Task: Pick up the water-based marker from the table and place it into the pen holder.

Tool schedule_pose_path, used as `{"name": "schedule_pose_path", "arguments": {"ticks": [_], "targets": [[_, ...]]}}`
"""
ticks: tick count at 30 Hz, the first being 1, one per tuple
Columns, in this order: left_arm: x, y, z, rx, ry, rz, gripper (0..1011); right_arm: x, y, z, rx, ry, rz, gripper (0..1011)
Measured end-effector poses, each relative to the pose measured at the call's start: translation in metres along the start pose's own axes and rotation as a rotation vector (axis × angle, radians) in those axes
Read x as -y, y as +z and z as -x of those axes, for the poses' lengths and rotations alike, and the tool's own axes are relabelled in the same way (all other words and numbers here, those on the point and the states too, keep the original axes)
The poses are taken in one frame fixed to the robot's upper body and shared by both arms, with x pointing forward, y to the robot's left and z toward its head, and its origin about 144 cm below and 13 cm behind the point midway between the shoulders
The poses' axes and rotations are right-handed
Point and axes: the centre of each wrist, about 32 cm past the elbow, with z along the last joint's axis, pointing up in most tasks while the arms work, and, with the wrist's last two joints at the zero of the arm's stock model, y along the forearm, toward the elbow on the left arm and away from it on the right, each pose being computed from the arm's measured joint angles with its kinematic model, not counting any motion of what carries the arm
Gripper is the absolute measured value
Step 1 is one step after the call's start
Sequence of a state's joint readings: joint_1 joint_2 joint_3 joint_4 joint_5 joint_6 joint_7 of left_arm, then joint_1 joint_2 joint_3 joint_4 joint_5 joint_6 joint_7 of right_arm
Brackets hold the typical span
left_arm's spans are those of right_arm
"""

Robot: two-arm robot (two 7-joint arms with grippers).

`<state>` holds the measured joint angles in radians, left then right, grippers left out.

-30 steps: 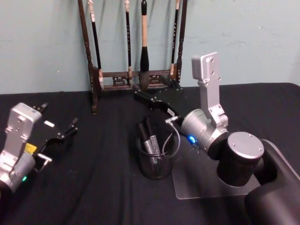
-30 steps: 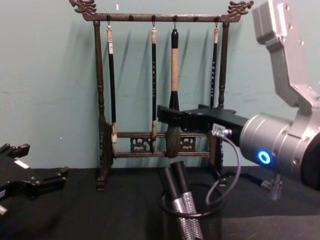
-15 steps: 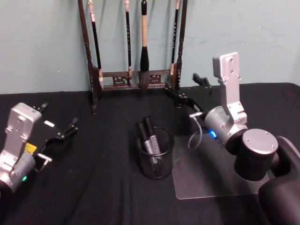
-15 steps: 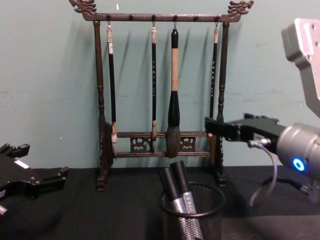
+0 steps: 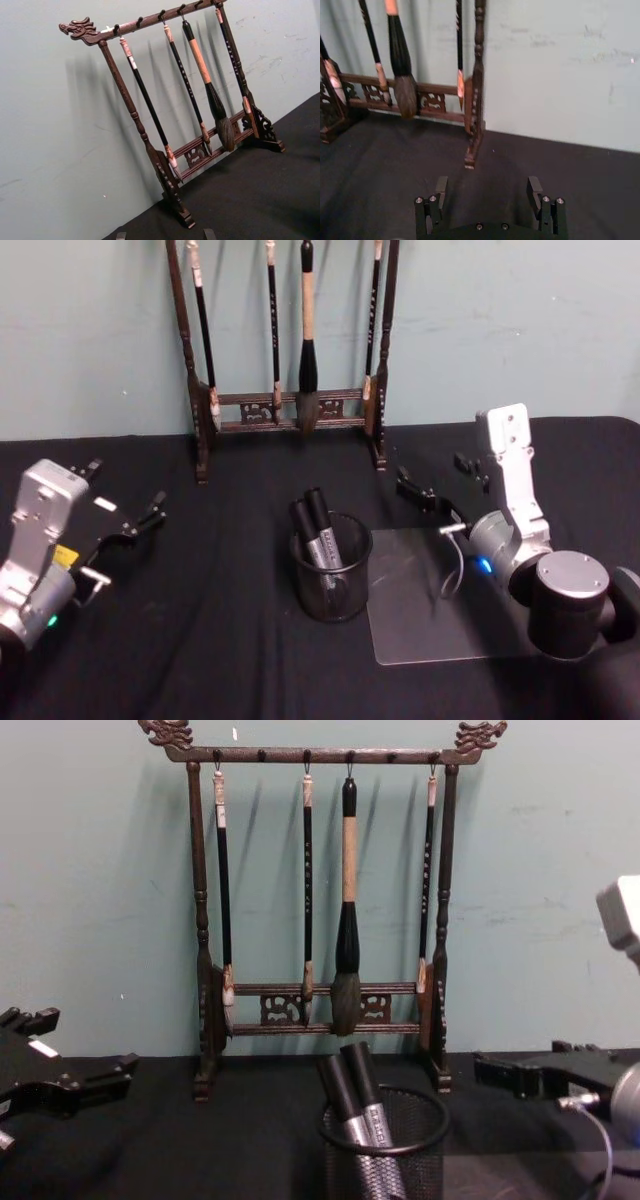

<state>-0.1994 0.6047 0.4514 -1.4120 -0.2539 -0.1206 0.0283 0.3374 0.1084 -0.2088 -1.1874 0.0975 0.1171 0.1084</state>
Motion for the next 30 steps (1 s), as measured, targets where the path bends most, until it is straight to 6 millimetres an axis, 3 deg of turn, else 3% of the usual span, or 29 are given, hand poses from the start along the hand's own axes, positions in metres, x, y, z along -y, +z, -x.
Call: {"name": "schedule_pose_path", "arguments": {"ticks": [30], "targets": [[0.0000, 0.0000, 0.0000, 0.000, 0.000, 0.000, 1001, 0.0002, -0.0007, 0.0008, -0.004, 0.000, 0.007, 1000]]}}
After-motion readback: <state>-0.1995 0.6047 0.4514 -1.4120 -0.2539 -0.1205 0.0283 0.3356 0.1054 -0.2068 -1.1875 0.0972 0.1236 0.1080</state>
